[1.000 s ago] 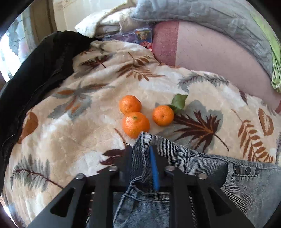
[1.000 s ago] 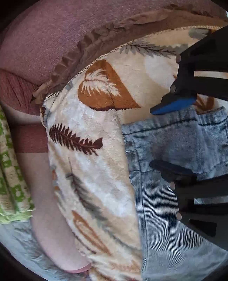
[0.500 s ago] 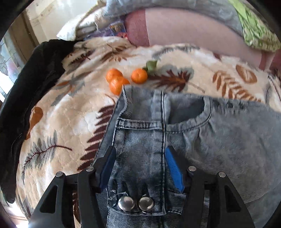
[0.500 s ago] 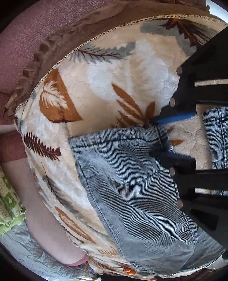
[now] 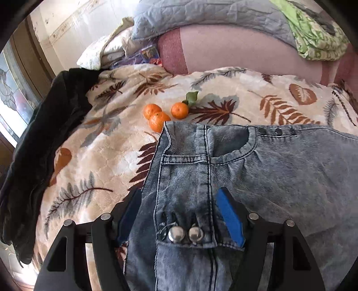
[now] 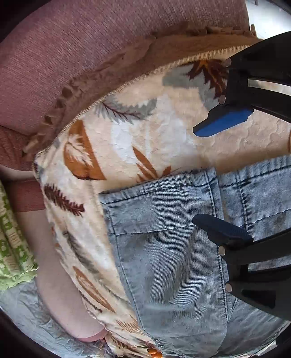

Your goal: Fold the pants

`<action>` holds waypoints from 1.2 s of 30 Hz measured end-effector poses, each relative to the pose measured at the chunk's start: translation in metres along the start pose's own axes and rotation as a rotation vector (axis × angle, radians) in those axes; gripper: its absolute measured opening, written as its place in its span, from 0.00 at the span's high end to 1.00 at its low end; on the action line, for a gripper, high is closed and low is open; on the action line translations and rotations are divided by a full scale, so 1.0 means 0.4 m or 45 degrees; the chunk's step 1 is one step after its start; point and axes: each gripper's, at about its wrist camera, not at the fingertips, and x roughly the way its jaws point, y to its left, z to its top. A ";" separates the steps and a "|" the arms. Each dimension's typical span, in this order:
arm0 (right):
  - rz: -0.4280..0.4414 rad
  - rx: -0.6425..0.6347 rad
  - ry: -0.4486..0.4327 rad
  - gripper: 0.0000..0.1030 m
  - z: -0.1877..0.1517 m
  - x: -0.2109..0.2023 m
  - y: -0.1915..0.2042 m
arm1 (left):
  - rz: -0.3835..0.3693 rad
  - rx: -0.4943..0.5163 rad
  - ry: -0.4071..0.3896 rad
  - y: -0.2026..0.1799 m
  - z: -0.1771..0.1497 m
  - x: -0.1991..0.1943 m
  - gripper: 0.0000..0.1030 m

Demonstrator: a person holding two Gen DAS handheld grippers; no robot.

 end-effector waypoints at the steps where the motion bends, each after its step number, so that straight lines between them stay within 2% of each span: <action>1: 0.062 0.015 -0.026 0.27 -0.018 -0.037 -0.008 | -0.022 0.008 -0.029 0.003 -0.016 -0.034 0.31; 4: 0.255 0.034 -0.020 0.27 -0.099 -0.105 -0.004 | -0.101 -0.008 -0.056 0.017 -0.074 -0.110 0.30; 6: 0.379 0.027 0.053 0.27 -0.171 -0.094 0.014 | -0.144 -0.030 -0.030 0.018 -0.129 -0.132 0.26; 7: 0.386 0.021 0.103 0.27 -0.211 -0.074 0.022 | -0.154 -0.034 0.005 0.013 -0.158 -0.128 0.22; 9: 0.301 -0.002 0.244 0.26 -0.287 0.010 0.019 | -0.140 -0.013 0.135 -0.007 -0.218 -0.074 0.18; 10: 0.307 -0.039 0.207 0.26 -0.304 0.025 0.020 | -0.107 0.020 0.254 -0.023 -0.250 -0.027 0.17; 12: 0.247 -0.062 0.179 0.26 -0.303 -0.010 0.043 | -0.094 -0.023 0.154 -0.014 -0.275 -0.039 0.13; 14: 0.273 -0.078 0.132 0.26 -0.300 -0.067 0.073 | -0.107 -0.074 0.179 0.000 -0.278 -0.063 0.13; 17: 0.293 -0.157 0.046 0.25 -0.317 -0.132 0.119 | -0.134 -0.090 0.137 0.005 -0.289 -0.097 0.13; 18: 0.294 -0.158 0.041 0.18 -0.330 -0.127 0.126 | -0.123 -0.079 0.146 0.004 -0.298 -0.091 0.13; 19: 0.264 -0.159 0.073 0.08 -0.345 -0.099 0.130 | -0.116 -0.073 0.163 0.003 -0.306 -0.080 0.12; 21: 0.137 -0.251 0.315 0.02 -0.389 0.018 0.148 | -0.128 -0.113 0.168 0.013 -0.316 -0.070 0.10; 22: 0.119 -0.310 0.225 0.00 -0.398 0.009 0.161 | -0.137 -0.134 0.175 0.019 -0.315 -0.074 0.10; 24: 0.100 -0.273 0.233 0.00 -0.392 -0.018 0.174 | -0.144 -0.129 0.172 0.018 -0.315 -0.075 0.09; 26: 0.154 -0.240 0.184 0.00 -0.379 -0.051 0.182 | -0.136 -0.112 0.156 0.015 -0.317 -0.072 0.09; 28: 0.119 -0.233 0.135 0.00 -0.358 -0.081 0.189 | -0.135 -0.115 0.155 0.012 -0.315 -0.071 0.09; 33: 0.183 -0.157 -0.009 0.00 -0.307 -0.129 0.209 | -0.134 -0.133 0.153 0.011 -0.308 -0.057 0.09; 36: 0.199 -0.185 0.008 0.00 -0.299 -0.094 0.213 | -0.131 -0.135 0.150 0.009 -0.305 -0.051 0.09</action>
